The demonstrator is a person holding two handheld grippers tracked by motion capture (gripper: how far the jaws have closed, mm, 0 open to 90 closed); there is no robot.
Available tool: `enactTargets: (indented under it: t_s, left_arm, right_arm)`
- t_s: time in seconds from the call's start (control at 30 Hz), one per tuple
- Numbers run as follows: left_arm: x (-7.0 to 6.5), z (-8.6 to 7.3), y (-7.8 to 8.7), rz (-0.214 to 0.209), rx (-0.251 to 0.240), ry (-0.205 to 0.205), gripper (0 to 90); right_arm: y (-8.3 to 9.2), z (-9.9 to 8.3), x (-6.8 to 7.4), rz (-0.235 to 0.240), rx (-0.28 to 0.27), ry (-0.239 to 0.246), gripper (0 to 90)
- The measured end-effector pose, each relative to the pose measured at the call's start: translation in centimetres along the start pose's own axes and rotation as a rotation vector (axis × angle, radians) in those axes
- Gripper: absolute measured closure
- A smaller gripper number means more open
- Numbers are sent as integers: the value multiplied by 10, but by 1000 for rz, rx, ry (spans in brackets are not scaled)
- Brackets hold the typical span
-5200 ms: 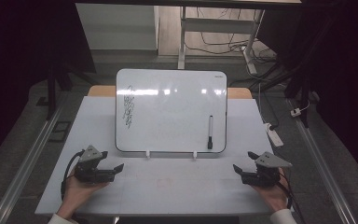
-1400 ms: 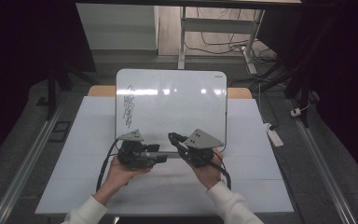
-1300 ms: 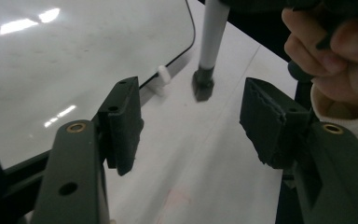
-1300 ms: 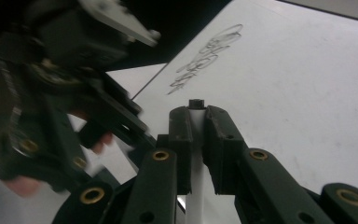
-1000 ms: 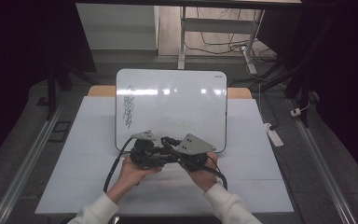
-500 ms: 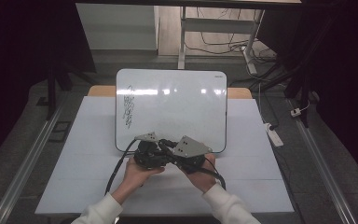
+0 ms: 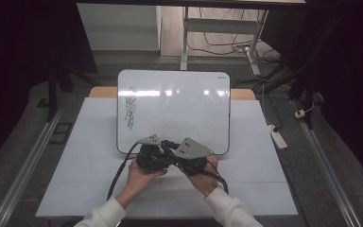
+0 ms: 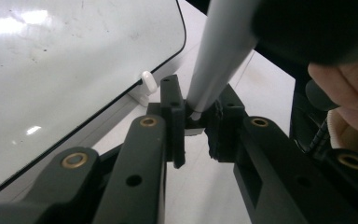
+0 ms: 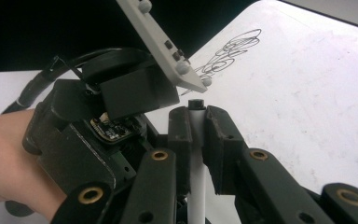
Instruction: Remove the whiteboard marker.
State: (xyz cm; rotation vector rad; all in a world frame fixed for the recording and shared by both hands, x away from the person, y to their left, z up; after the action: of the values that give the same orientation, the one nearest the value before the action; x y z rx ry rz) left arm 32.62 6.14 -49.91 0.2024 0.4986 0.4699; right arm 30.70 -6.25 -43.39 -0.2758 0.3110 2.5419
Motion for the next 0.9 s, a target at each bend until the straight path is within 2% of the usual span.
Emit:
enactTargets:
  t_s: [0.03, 0.1, 0.13, 0.27, 0.37, 0.43, 0.5, 0.7, 0.8, 0.9]
  left_arm:
    - [0, 0, 0, 1, -1, -4, 776]
    - [0, -1, 1, 5, -5, -15, 777]
    - [0, 0, 3, 7, -9, -18, 778]
    - [2, 2, 14, 13, -39, -31, 779]
    - [5, 5, 29, 19, -71, -38, 779]
    - [7, 7, 40, 26, -92, -39, 779]
    - [10, 9, 51, 32, -112, -41, 779]
    - [20, 15, 76, 59, -179, -37, 779]
    - [24, 18, 83, 91, -190, -52, 779]
    - [25, 22, 90, 119, -205, -70, 779]
  right_arm:
    - [0, 0, -1, 7, -1, -8, 792]
    - [1, 1, -3, 29, -15, -46, 666]
    - [3, 2, -5, 29, -23, -55, 642]
    - [19, 4, -21, 32, -55, -124, 576]
    - [38, -3, -39, 20, -43, -155, 546]
    - [51, -12, -50, 27, -39, -196, 525]
    - [66, -25, -61, 7, -16, -217, 513]
    - [108, -67, -77, -55, 64, -243, 487]
    - [124, -79, -84, -79, 72, -260, 483]
    - [135, -89, -90, -109, 93, -257, 482]
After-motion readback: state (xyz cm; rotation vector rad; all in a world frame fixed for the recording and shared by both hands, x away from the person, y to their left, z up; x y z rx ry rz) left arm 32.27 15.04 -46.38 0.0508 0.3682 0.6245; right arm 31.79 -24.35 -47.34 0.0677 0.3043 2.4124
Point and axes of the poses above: each handheld gripper's, and its own axes: y roughly backward along the jaws, z roughly out of its top, x roughly to its left, the point moved 3 cm from there along -y, roughly forward along the jaws, and after that the axes turned 10 degrees about -x, right-handed, at the moved point
